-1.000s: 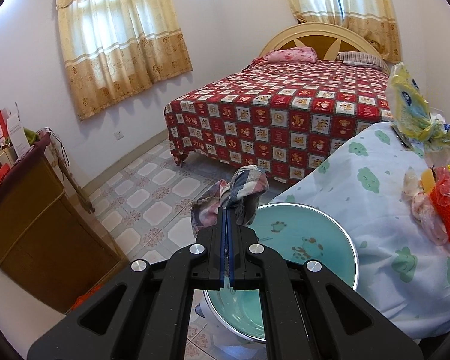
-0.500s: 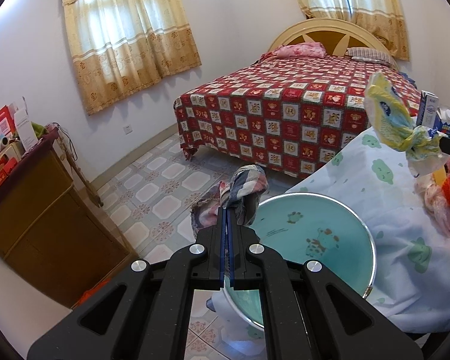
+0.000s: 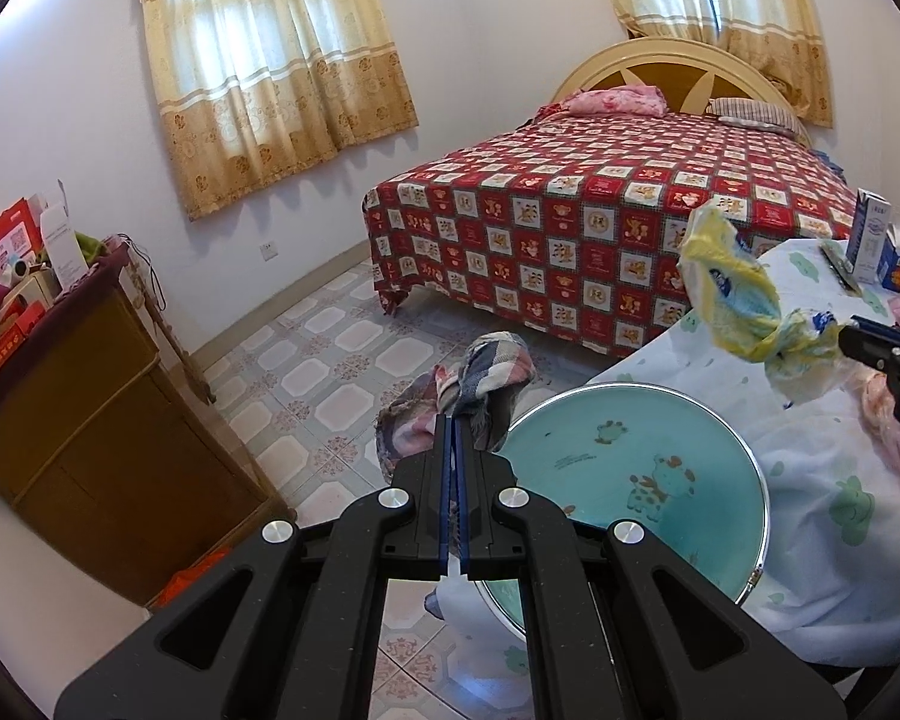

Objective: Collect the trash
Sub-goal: 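Carry both held bags off the table over the teal basin, then open the left tool over the basin while the right tool releases its bag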

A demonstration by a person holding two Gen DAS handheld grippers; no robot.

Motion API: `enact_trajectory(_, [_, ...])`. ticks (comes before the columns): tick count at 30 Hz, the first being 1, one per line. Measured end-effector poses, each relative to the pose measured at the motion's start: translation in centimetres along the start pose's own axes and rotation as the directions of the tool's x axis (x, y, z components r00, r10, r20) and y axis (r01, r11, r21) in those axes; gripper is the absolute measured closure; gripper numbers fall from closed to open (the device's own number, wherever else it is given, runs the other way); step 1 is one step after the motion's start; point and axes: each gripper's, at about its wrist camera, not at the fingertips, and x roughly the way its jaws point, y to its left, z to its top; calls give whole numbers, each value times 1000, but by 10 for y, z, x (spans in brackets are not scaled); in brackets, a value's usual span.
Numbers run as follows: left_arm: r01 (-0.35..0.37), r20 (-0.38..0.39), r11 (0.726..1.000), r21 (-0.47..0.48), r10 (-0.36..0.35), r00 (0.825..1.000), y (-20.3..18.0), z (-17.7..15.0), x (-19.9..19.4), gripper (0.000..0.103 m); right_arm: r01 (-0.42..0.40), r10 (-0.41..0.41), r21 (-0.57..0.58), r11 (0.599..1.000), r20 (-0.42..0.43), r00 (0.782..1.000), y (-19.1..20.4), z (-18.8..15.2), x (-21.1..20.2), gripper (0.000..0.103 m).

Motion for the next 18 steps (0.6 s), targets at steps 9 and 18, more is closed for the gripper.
enact_trajectory(9, [17, 0, 1000, 11, -17, 1000, -4, -2, 0, 101, -14, 14, -16, 1000, -11, 1000, 8, -2, 2, 97])
enact_trajectory(18, [21, 3, 1000, 14, -21, 1000, -3, -2, -1, 100, -14, 14, -18, 1000, -12, 1000, 8, -2, 2, 97])
